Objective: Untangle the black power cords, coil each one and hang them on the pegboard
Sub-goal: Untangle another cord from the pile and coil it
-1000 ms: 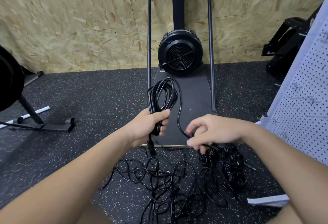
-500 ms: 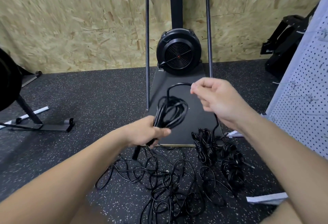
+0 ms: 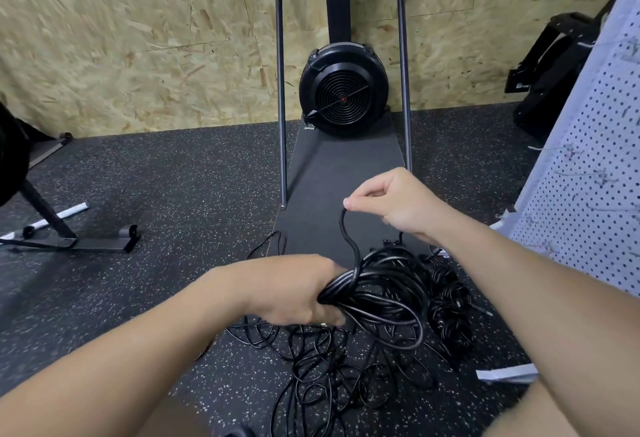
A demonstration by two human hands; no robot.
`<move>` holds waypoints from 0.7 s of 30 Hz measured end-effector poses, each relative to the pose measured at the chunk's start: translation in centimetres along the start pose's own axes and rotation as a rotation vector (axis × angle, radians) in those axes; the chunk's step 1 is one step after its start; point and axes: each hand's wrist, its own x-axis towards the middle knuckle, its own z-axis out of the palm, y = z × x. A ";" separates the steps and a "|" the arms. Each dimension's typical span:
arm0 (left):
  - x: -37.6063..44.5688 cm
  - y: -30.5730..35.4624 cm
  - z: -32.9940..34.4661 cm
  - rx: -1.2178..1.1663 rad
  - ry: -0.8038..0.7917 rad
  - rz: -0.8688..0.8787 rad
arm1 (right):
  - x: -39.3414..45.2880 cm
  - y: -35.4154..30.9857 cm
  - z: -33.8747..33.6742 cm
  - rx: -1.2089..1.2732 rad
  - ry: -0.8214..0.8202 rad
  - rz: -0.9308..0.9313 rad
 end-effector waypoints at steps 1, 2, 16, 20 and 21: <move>-0.2 -0.2 -0.3 -0.010 0.038 0.009 | -0.1 0.4 0.0 -0.006 -0.016 0.026; -0.4 -0.6 -0.6 -0.026 0.081 0.014 | -0.2 0.7 0.1 -0.015 -0.033 0.061; 0.0 -6.4 -3.0 -0.370 0.672 -0.166 | -2.7 1.1 2.3 -0.309 -0.285 0.175; 1.5 -7.2 -2.2 -0.325 0.752 -0.304 | -4.2 -0.7 4.4 -0.540 -0.326 -0.021; 2.0 -7.3 -1.9 -0.286 0.761 -0.344 | -4.7 -1.3 5.0 -0.635 -0.336 -0.105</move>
